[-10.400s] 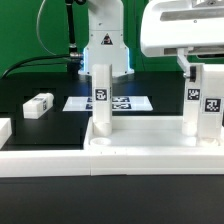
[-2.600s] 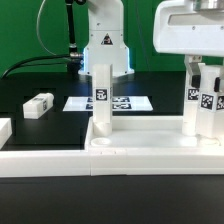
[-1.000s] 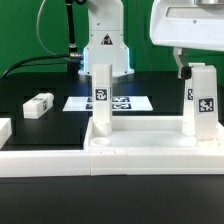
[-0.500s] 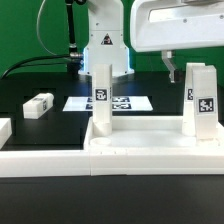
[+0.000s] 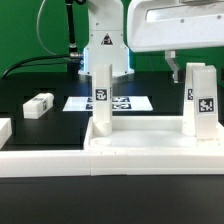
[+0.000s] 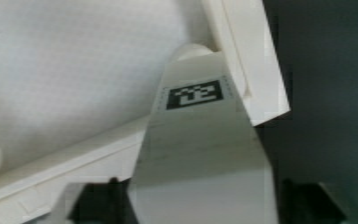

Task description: Assemble desk

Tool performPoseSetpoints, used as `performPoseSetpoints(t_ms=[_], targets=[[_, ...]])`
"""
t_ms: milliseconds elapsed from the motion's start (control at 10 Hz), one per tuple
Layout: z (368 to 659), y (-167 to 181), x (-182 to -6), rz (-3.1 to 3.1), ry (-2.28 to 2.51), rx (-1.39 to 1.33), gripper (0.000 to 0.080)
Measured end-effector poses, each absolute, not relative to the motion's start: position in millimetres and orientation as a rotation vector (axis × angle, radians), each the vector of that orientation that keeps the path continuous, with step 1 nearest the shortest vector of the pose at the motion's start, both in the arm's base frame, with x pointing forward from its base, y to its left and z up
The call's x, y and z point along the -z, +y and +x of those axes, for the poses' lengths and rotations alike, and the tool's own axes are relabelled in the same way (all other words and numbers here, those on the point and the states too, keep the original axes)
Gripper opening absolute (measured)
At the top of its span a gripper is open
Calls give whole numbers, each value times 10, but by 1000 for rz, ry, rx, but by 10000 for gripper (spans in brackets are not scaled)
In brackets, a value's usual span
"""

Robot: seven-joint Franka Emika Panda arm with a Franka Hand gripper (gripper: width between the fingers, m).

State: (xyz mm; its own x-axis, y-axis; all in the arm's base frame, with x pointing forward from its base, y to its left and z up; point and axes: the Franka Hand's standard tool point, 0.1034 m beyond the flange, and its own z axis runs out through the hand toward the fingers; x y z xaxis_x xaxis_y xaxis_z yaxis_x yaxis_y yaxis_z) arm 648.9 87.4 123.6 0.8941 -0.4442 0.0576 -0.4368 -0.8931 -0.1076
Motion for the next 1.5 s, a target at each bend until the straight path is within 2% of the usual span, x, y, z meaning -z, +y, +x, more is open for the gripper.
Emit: performPoseSetpoints(t_ms=[100,500,900,1100,1300,1400,1500], targets=[[6489,876,-1236,-2936,802,118,286],[6479,874,-1220,-2715,1337,81,288],[6394,908,-1195,-2003,2149,20,289],[6381,1081,-1203,-1692,2339,41,292],[6387,1110,-1207,-1627,2382,37,292],[6385,1110,-1201,-1650,2368,40,393],[6384,1114,-1200,-1661,2361,41,532]])
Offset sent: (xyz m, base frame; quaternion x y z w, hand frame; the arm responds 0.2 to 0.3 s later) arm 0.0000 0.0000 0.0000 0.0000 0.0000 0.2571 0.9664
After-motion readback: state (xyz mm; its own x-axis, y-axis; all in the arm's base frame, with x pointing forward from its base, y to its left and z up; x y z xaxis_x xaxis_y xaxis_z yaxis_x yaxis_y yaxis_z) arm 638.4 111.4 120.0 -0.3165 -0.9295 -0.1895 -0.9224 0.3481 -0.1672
